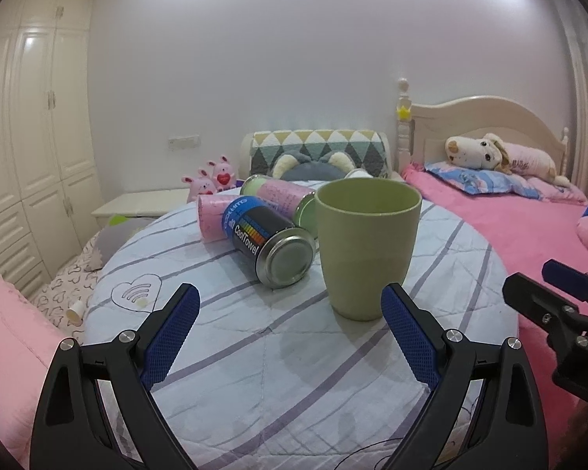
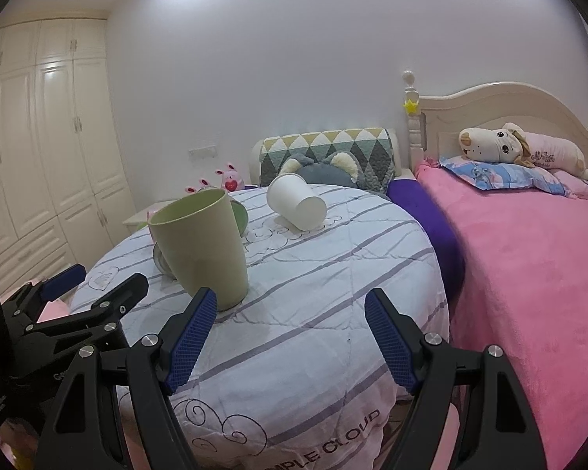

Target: Flip cup upright

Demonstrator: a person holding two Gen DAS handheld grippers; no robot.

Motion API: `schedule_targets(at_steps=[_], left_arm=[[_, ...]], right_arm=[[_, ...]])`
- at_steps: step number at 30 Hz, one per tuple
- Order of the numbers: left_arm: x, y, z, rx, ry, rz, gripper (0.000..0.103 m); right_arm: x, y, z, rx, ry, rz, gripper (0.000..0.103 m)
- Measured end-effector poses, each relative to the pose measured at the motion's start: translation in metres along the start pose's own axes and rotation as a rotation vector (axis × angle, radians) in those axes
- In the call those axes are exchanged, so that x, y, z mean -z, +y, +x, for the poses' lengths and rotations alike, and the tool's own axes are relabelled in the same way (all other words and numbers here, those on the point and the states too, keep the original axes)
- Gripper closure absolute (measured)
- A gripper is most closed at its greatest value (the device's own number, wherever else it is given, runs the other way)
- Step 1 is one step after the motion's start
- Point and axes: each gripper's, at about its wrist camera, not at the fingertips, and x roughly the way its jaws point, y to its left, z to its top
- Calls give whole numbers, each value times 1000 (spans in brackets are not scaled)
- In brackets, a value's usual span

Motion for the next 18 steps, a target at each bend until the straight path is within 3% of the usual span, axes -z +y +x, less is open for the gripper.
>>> schedule_targets(at_steps=[18], left_arm=[[-5,-3,-8,0,-28,16,8]], right_arm=[[-3,8,-7,-13,-16,-27,24]])
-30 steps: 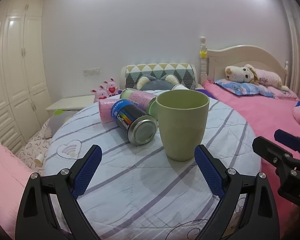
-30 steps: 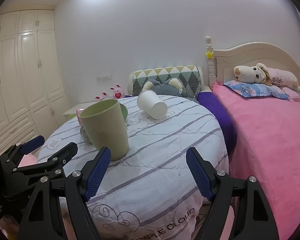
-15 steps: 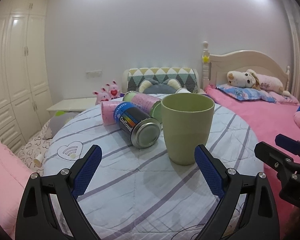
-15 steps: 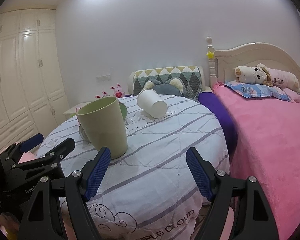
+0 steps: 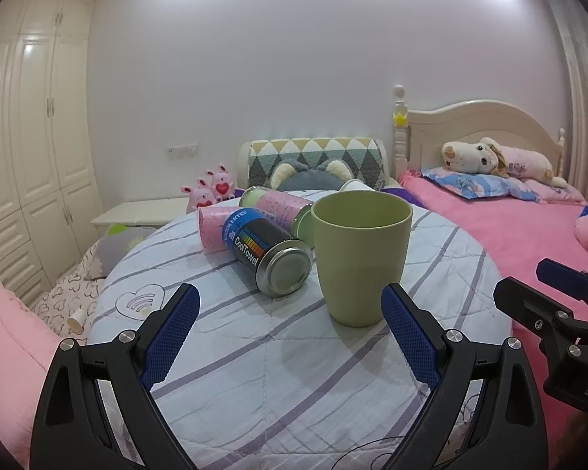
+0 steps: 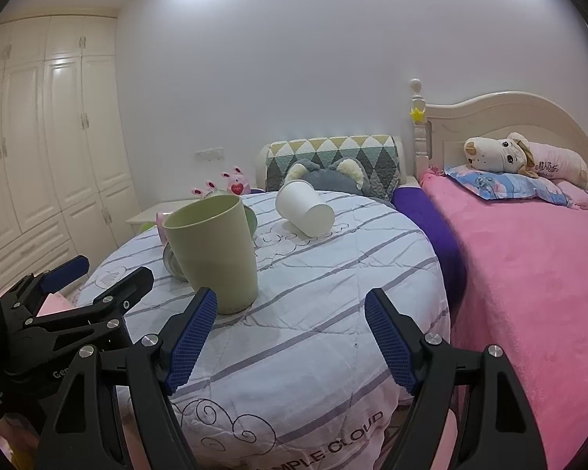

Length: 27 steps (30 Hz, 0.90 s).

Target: Flip cup upright

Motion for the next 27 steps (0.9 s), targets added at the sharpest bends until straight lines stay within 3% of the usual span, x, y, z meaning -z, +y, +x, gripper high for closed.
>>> schedule_targets(at_steps=[27], left_arm=[[-1,0,0,17,7,-7,8]], right_arm=[[0,0,-1,-4,13,-7,24]])
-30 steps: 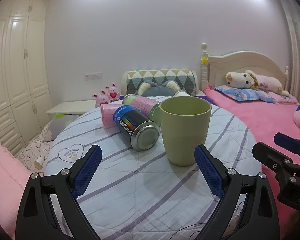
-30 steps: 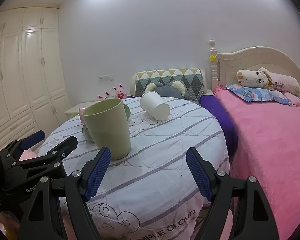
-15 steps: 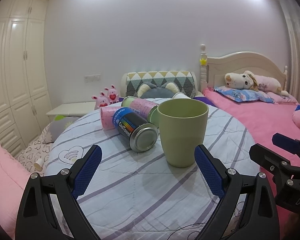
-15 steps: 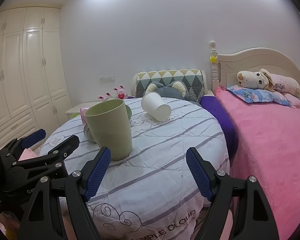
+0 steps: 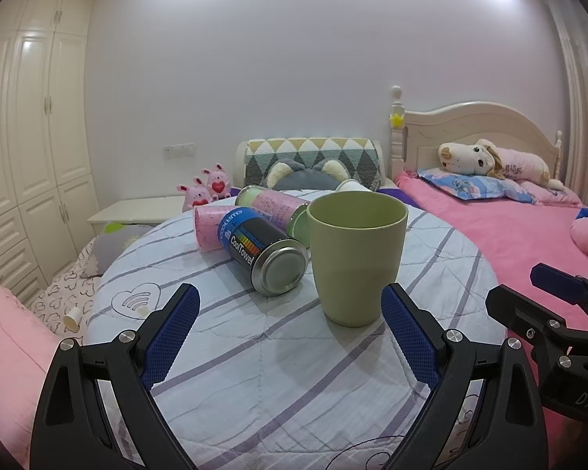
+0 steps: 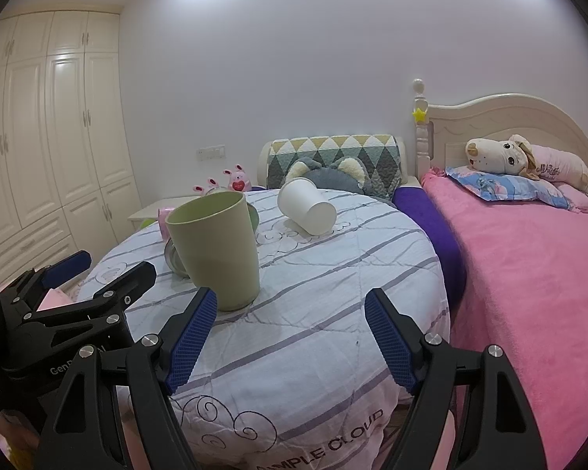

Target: Flip cup upright

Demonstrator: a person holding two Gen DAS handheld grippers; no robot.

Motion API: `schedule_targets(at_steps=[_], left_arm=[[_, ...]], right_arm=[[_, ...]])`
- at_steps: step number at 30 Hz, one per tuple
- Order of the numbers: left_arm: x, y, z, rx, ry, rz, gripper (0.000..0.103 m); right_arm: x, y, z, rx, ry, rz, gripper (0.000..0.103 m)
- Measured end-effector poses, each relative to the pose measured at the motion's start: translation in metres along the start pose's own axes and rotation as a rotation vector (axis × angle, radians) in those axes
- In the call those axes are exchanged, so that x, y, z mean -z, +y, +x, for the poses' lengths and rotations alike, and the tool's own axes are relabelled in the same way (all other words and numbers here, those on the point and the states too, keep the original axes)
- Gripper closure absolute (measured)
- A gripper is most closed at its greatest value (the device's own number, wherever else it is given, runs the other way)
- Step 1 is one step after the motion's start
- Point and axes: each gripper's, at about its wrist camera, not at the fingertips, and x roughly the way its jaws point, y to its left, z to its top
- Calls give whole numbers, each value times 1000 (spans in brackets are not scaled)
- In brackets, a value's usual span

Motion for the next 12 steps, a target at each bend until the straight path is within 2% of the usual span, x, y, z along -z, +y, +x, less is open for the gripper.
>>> schedule_targets(at_steps=[12], left_arm=[[1,1,-3,4,-21,-21,5]], right_arm=[[1,-1,2,-1,13,-7,24]])
